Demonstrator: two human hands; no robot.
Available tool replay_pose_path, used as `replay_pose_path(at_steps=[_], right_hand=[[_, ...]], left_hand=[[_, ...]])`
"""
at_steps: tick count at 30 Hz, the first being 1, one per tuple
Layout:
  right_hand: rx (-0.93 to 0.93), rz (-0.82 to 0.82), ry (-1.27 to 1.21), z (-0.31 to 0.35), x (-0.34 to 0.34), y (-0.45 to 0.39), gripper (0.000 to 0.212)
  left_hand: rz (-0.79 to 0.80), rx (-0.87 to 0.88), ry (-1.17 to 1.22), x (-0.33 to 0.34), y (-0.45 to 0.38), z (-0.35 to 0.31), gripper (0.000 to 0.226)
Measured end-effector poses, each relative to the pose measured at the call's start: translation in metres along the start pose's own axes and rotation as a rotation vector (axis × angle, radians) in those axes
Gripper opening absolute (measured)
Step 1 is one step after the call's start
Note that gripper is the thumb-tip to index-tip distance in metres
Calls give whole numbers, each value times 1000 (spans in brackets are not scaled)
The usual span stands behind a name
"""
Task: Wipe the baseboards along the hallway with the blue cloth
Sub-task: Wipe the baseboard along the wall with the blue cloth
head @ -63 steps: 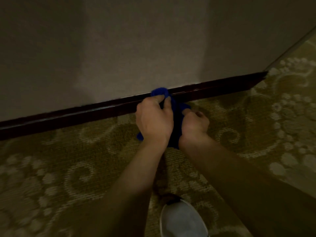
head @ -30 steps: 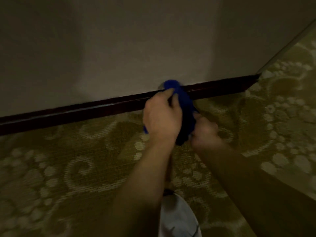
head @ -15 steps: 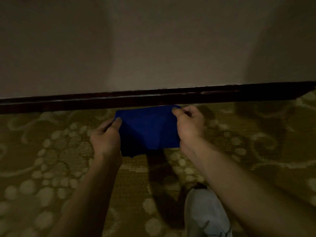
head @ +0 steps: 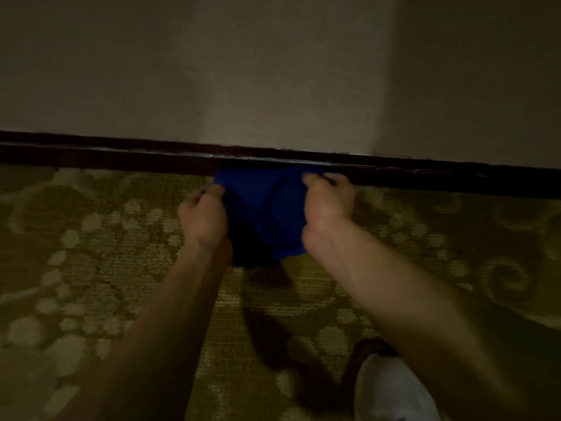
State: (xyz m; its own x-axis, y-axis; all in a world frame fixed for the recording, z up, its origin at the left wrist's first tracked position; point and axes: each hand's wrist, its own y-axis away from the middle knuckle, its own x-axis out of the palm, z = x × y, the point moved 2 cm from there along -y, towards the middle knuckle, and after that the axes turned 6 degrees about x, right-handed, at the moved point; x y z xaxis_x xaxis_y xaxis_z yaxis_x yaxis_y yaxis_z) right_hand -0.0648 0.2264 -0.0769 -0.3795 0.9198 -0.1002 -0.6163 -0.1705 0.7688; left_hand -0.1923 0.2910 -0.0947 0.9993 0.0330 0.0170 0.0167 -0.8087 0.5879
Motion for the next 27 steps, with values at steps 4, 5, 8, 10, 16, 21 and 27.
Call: replay_pose_path(at_steps=[4,5,8,10,16,21,27], right_hand=[[29,95,74,-2,-1,-1,24],[8,74,51,2,-11,-4,20],[-139,-87,5,19,-44,-6,8],[-319,-207,28,27,-49,-7,10],[-575,-290,378,0,7,19,38],[-416,-240,314,16,-16,15,38],[-159,-177,391,5,-32,50,38]], left_hand=[[65,-37,31,-12,-14,3,19],[96,-32,-4,-11,-15,3,11],[288,-30,-166,-3,-14,-1,6],[415,-38,-243,4,-13,-5,15],[420,-69,-105,-13,-27,5,7],[471,-68,-38,-16,-31,3,7],[513,-293,-106,-25,-25,-17,21]])
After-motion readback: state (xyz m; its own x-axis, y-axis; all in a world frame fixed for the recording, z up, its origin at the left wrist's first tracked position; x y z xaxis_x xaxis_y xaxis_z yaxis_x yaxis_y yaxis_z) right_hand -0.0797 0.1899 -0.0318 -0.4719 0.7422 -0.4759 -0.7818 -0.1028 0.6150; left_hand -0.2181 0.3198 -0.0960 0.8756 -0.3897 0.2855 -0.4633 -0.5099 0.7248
